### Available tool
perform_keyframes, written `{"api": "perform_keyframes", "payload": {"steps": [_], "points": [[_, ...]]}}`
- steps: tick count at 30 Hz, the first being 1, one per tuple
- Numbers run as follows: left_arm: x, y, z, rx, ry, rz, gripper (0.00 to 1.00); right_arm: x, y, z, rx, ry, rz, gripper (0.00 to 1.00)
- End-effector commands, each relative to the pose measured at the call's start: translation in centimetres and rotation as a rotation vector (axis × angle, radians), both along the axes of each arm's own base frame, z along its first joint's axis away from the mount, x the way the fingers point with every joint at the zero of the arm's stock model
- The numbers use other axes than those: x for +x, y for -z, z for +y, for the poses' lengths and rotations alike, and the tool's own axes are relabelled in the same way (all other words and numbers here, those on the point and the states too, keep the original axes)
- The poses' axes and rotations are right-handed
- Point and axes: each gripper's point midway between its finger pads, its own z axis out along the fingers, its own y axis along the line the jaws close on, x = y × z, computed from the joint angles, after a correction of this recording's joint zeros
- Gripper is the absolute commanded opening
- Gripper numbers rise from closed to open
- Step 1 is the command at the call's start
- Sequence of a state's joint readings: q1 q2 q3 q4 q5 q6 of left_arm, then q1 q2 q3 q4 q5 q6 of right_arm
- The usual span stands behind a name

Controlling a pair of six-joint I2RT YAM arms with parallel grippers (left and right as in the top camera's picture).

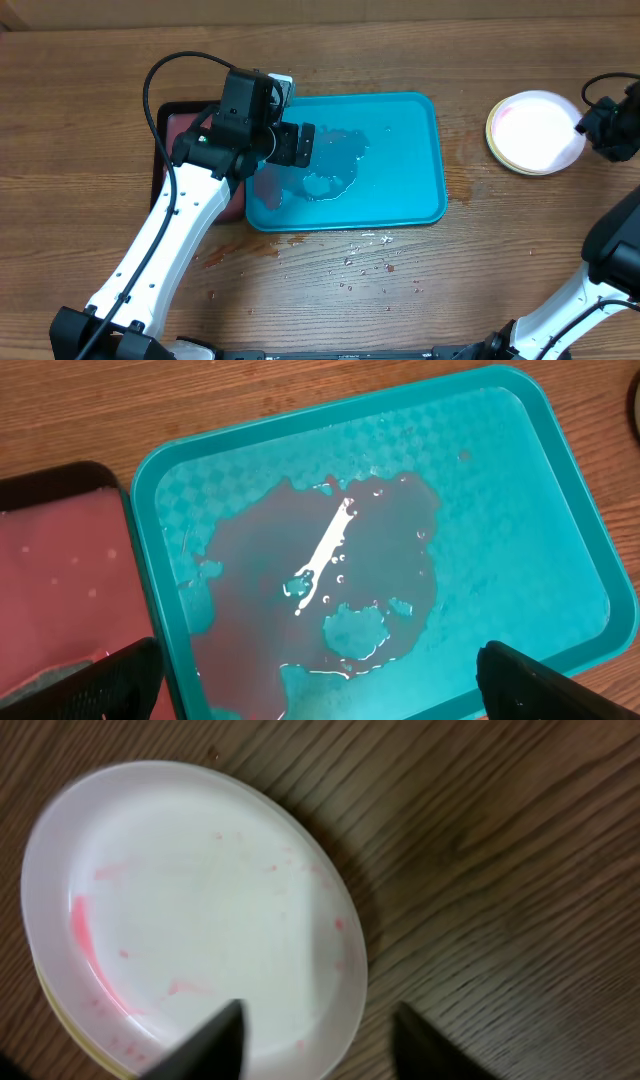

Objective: Clean dirty plates on tray and stack at the side
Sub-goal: 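Lower the white plate onto the yellow plate and open the right gripper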

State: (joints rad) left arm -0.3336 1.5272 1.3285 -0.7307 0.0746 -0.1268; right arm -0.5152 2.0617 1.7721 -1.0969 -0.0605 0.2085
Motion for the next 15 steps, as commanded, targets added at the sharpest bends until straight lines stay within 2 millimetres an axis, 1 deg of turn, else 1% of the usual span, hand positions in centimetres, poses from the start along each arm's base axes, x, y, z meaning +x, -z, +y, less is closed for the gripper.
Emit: {"api": "perform_keyframes", "payload": {"steps": [1, 2, 3, 5, 7, 10, 13, 15], "points": [[0.2, -0.3, 0.0, 0.012, 0.009, -0.011, 1.0, 0.7, -1.8, 1.8, 0.07, -0.029, -0.072, 0.86], [0.1, -0.3, 0.0, 0.013, 0.009, -0.007, 1.0, 0.9, -2.0, 2.5, 0.105, -0.039, -0.089, 0.95], [0.1, -0.2, 0.0, 0.014, 0.009, -0.003, 1.0, 1.1, -2.3, 3.1, 0.141, -0.05, -0.109, 0.99], [-0.1, -0.1, 0.1, 0.017, 0.009, 0.005, 1.0, 1.3, -3.0, 4.0, 0.18, -0.063, -0.135, 1.0], [-0.4, -0.2, 0.2, 0.019, 0.009, 0.011, 1.0, 1.5, -4.2, 5.0, 0.195, -0.083, -0.153, 1.0], [-0.9, -0.9, 0.4, 0.016, 0.009, 0.003, 1.0, 1.2, -6.5, 6.6, 0.186, -0.117, -0.175, 1.0], [-1.6, -2.7, 0.6, 0.003, 0.009, -0.034, 1.0, 0.6, -9.5, 9.2, 0.169, -0.169, -0.207, 1.0], [-2.4, -4.3, 0.9, -0.008, 0.009, -0.068, 1.0, 0.0, -11.9, 11.6, 0.158, -0.221, -0.234, 1.0]]}}
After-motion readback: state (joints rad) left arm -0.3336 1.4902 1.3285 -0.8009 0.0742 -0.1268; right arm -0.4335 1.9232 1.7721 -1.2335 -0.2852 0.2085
